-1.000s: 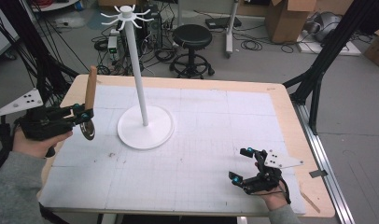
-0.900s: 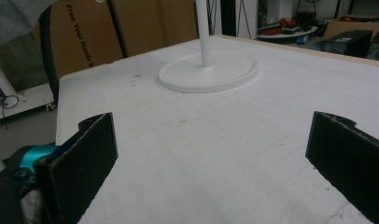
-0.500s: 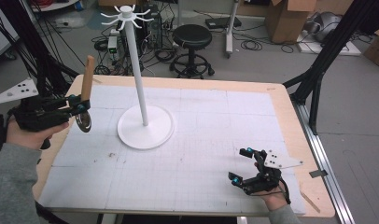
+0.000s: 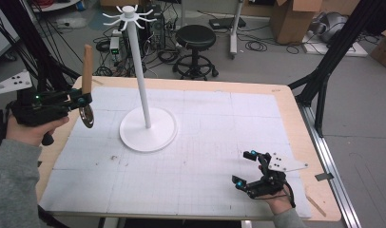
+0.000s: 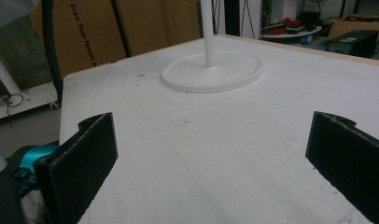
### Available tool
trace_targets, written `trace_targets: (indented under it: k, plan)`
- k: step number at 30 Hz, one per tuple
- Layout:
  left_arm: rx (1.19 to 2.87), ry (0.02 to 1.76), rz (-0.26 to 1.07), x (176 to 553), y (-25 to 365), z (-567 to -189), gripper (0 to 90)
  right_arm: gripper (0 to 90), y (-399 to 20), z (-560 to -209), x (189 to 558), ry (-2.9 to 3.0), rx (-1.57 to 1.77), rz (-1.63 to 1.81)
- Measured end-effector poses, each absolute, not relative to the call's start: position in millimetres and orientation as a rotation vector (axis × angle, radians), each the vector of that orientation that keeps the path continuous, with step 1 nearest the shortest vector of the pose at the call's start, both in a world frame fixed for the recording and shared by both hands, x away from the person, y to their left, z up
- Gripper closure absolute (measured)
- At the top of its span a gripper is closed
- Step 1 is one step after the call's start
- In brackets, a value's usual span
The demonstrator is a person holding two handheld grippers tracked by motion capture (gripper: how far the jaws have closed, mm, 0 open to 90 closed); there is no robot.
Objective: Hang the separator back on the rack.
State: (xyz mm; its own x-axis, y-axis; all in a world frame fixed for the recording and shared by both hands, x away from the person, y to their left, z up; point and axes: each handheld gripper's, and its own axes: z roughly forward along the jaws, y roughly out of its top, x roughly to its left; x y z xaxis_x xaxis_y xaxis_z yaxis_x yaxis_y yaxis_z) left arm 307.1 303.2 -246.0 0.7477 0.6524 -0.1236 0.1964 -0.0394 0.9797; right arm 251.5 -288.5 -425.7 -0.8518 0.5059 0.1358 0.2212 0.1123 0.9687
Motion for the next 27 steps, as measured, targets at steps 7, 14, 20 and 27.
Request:
trace_targets:
  k: [7,14,20,27]
  plan:
    - [1.621,0.706,0.424,315,303,-241,69.3,1.2,-289,-425,251,2.163,0.725,1.816]
    - [1.623,0.698,0.435,319,301,-235,69.3,1.2,-289,-426,253,2.164,0.728,1.82]
    - [1.615,0.7,0.434,323,301,-233,69.3,1.2,-289,-427,254,2.167,0.726,1.819]
    - [1.62,0.689,0.425,326,295,-226,69.3,1.2,-290,-426,252,2.163,0.729,1.816]
